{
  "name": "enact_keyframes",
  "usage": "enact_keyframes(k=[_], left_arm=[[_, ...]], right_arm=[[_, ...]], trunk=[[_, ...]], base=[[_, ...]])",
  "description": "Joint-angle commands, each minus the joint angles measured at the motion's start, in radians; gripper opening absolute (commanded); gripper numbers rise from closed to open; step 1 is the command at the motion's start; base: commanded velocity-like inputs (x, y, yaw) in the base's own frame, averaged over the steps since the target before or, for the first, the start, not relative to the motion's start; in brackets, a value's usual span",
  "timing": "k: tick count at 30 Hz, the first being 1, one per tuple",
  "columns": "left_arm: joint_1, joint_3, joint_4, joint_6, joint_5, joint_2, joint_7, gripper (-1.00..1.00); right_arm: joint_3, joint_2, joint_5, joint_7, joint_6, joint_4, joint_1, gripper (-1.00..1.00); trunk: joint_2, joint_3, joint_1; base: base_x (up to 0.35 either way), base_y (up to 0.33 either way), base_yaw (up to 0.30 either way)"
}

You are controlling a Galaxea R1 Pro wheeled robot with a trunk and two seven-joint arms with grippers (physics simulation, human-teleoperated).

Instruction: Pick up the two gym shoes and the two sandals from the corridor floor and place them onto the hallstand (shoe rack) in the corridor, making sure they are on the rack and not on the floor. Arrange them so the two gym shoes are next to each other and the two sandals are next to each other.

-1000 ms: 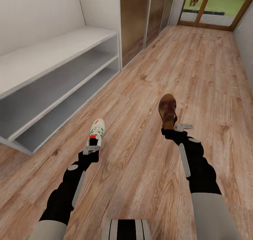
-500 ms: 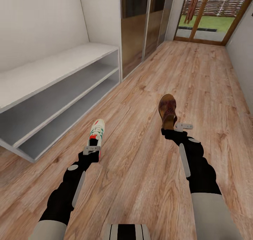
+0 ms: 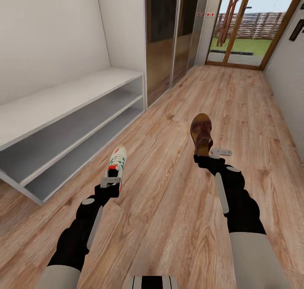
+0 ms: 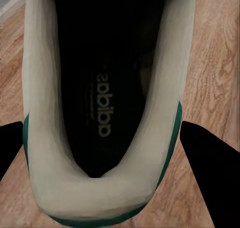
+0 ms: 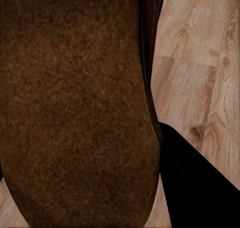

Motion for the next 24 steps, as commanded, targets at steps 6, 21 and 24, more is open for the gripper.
enact_keyframes(k=[6,21,24], left_arm=[[0.000,0.002,-0.002,0.011,-0.008,-0.001,-0.004,-1.00],[0.000,0.002,-0.002,0.012,-0.008,-0.001,-0.005,-1.00],[0.000,0.002,-0.002,0.012,-0.008,-0.001,-0.005,-1.00]], right_arm=[[-0.001,0.001,-0.001,-0.002,0.005,0.000,-0.001,-1.00],[-0.001,0.001,-0.002,-0.002,0.005,0.000,-0.001,-1.00],[-0.001,0.001,-0.002,-0.002,0.005,-0.001,-0.001,-1.00]], trunk=[[0.001,0.032,-0.003],[0.005,0.115,-0.010],[0.005,0.132,-0.011]], base=[[0.000,0.000,0.000],[0.000,0.000,0.000],[0.000,0.000,0.000]])
